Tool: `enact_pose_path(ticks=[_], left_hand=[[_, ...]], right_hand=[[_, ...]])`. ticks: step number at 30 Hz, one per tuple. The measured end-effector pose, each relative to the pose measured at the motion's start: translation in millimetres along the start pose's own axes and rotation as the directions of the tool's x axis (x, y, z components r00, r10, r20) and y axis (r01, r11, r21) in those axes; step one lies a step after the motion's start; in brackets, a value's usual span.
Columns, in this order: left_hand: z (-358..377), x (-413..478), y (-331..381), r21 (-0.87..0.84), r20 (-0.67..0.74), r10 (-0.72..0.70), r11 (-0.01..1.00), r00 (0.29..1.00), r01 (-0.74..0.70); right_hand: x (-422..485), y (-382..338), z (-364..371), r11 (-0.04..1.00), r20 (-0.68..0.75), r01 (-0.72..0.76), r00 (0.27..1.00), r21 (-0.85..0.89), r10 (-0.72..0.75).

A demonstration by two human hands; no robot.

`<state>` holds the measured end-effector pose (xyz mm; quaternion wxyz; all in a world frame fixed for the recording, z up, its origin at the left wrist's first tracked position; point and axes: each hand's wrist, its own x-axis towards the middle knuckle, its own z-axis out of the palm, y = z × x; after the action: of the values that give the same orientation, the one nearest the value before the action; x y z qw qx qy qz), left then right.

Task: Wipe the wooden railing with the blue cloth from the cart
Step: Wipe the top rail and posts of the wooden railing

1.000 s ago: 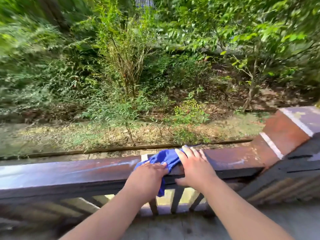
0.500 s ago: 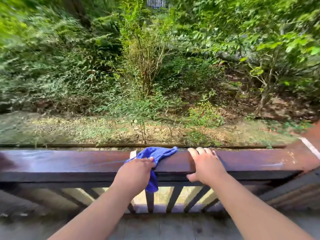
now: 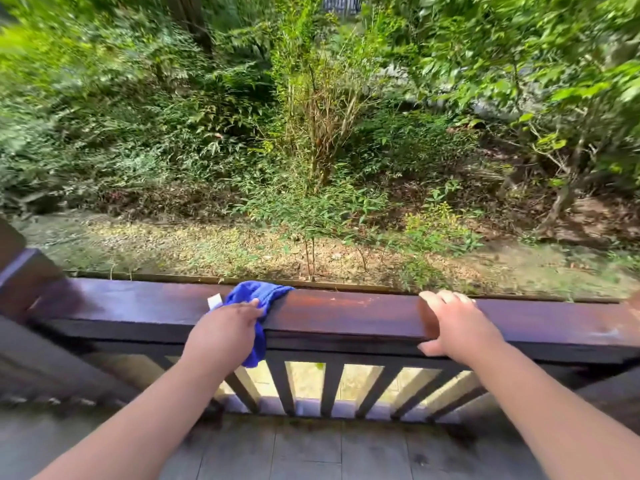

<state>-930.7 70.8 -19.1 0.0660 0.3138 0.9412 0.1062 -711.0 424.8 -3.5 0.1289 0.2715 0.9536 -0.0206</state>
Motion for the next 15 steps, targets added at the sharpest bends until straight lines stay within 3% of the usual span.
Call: enact_pose_path(ticks=[7,12,15], left_hand=[[-2.4,-1.3,4.6,-0.101,0.006,-0.114,0.988,0.993,0.114],[-1.1,-1.1,8.2,-0.100,-0.002,-0.155,0.983,0.988,0.154],[-2.4,-1.1,9.6,-0.102,-0.001,-0.144,0.984,0.990,0.143]], right_hand=[[-3.1,-22.0,6.8,0.994,-0.004,-0.024,1.000,0.105,0.025],[9.4,-112.5,0.7,0.945,-0.122,0.267,0.961,0.190,-0.247],[14.8,-166.2,-7.9,0.904,-0.130,0.371,0.928,0.211,-0.350]])
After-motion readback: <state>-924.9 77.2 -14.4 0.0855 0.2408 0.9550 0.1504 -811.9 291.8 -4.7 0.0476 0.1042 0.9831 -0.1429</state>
